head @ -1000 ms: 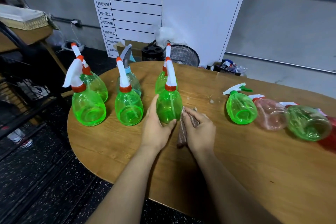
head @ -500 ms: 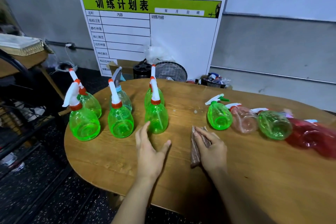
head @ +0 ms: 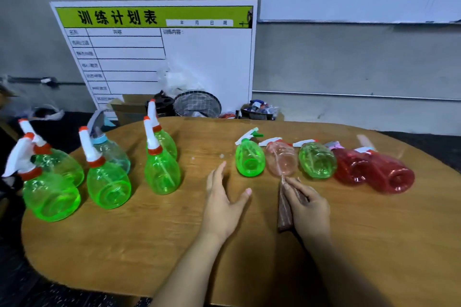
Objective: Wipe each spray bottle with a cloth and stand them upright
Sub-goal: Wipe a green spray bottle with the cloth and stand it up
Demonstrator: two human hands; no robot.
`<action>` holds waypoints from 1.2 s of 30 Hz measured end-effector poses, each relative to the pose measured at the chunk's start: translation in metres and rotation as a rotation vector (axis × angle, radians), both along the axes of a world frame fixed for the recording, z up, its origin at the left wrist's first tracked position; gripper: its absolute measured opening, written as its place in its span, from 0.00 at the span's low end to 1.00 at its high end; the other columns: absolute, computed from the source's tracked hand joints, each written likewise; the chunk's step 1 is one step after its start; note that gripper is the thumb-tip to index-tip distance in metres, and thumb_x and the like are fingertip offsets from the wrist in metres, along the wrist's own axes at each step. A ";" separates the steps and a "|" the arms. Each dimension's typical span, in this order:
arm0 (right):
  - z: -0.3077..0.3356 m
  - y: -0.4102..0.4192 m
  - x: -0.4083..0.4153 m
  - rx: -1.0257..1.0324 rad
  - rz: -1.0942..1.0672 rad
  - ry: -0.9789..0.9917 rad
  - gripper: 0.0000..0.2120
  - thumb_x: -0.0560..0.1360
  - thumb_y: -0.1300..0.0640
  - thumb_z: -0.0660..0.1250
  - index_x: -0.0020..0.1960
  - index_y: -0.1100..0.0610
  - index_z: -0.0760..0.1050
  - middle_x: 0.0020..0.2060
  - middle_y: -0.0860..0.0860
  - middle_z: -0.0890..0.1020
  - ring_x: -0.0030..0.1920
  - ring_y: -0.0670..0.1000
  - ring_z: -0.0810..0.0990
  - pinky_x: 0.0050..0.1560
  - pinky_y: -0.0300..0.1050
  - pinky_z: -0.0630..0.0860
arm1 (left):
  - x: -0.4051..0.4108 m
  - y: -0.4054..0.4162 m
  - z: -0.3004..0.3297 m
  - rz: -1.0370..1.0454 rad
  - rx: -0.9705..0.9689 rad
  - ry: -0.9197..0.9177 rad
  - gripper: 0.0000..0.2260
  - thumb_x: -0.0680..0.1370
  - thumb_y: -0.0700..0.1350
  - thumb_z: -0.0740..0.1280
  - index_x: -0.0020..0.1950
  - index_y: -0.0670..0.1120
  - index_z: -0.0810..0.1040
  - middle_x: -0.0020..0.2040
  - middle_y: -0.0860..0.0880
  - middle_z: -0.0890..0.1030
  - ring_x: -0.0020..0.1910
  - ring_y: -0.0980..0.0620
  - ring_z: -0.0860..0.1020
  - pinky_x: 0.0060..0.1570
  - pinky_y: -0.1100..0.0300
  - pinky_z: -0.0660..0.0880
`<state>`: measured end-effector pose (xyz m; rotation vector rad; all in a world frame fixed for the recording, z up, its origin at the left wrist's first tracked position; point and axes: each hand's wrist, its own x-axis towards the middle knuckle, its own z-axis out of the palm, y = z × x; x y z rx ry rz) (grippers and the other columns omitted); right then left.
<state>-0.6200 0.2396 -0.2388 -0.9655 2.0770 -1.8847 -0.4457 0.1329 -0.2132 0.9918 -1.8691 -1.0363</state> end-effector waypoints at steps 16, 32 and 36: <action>-0.005 -0.001 -0.011 -0.027 -0.013 0.024 0.12 0.77 0.58 0.76 0.59 0.48 0.87 0.47 0.43 0.86 0.51 0.39 0.84 0.53 0.35 0.78 | -0.098 -0.045 0.007 0.063 -0.078 -0.269 0.44 0.69 0.50 0.84 0.80 0.59 0.67 0.78 0.41 0.64 0.76 0.37 0.68 0.77 0.44 0.67; 0.008 0.016 0.012 -0.065 0.098 -0.068 0.13 0.78 0.61 0.75 0.55 0.43 0.87 0.51 0.38 0.87 0.60 0.38 0.82 0.60 0.29 0.74 | 0.004 0.023 0.011 0.122 0.074 0.237 0.32 0.70 0.41 0.83 0.67 0.62 0.74 0.63 0.55 0.83 0.62 0.59 0.81 0.65 0.60 0.76; 0.018 0.034 0.047 -0.086 0.136 -0.147 0.16 0.78 0.64 0.74 0.53 0.42 0.87 0.52 0.41 0.87 0.62 0.38 0.81 0.62 0.28 0.73 | 0.029 0.054 0.026 0.085 0.225 0.375 0.30 0.70 0.34 0.82 0.63 0.55 0.74 0.60 0.50 0.82 0.53 0.61 0.82 0.57 0.65 0.76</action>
